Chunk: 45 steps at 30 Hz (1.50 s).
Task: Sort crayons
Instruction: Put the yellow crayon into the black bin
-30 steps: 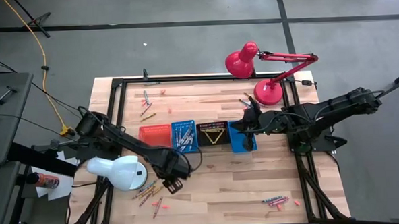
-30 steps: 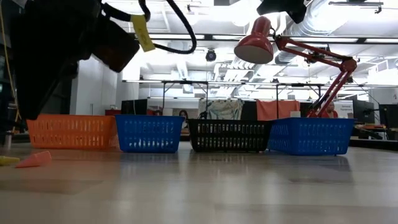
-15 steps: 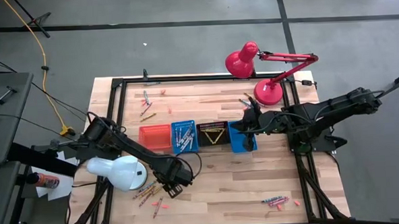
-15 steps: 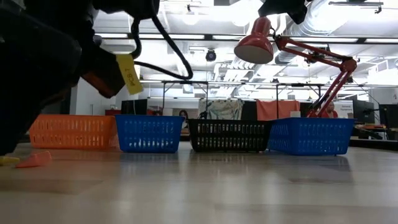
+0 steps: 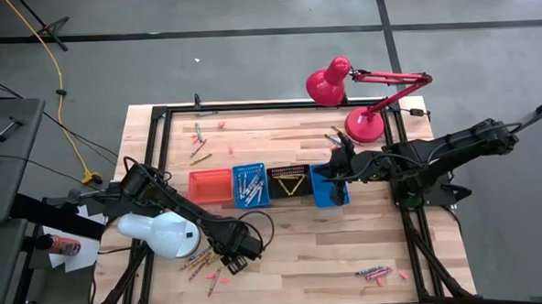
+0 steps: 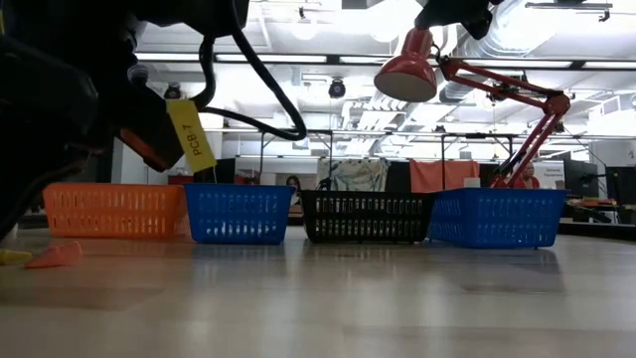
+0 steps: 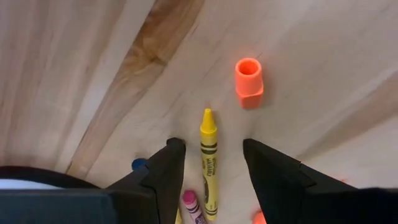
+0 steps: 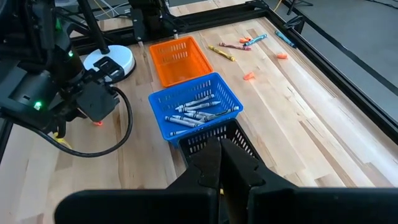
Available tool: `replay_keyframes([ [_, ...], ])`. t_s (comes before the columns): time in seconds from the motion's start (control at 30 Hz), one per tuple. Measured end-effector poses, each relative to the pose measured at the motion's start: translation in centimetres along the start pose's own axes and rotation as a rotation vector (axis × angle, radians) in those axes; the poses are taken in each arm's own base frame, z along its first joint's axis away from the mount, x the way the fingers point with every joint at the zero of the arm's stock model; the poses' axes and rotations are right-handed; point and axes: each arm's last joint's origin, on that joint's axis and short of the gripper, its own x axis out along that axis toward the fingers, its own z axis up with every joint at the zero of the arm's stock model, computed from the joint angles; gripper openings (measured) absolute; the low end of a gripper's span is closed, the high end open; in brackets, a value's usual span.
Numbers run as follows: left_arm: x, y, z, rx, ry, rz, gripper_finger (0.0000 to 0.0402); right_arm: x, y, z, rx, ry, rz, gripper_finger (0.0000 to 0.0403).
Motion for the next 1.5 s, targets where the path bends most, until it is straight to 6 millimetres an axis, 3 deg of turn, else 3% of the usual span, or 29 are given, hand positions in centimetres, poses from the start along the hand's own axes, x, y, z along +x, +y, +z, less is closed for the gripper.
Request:
replay_keyframes([
  [0.13, 0.1, -0.1, 0.0, 0.006, -0.003, -0.005, 0.0125, 0.0, 0.0, 0.0, 0.0, 0.001, -0.001, 0.0],
  [0.37, 0.1, -0.1, 0.1, 0.039, -0.016, -0.005, 0.0012, 0.0, 0.0, -0.1, -0.002, 0.005, -0.003, 0.0],
  [1.13, -0.2, 0.1, 0.0, 0.09, -0.027, 0.014, 0.0001, 0.0, 0.0, -0.1, -0.002, 0.005, -0.003, 0.0],
  [1.5, -3.8, 1.6, -0.3, 0.085, -0.115, -0.017, 0.0001, 0.0, 0.0, -0.1, -0.003, 0.006, -0.004, 0.0],
])
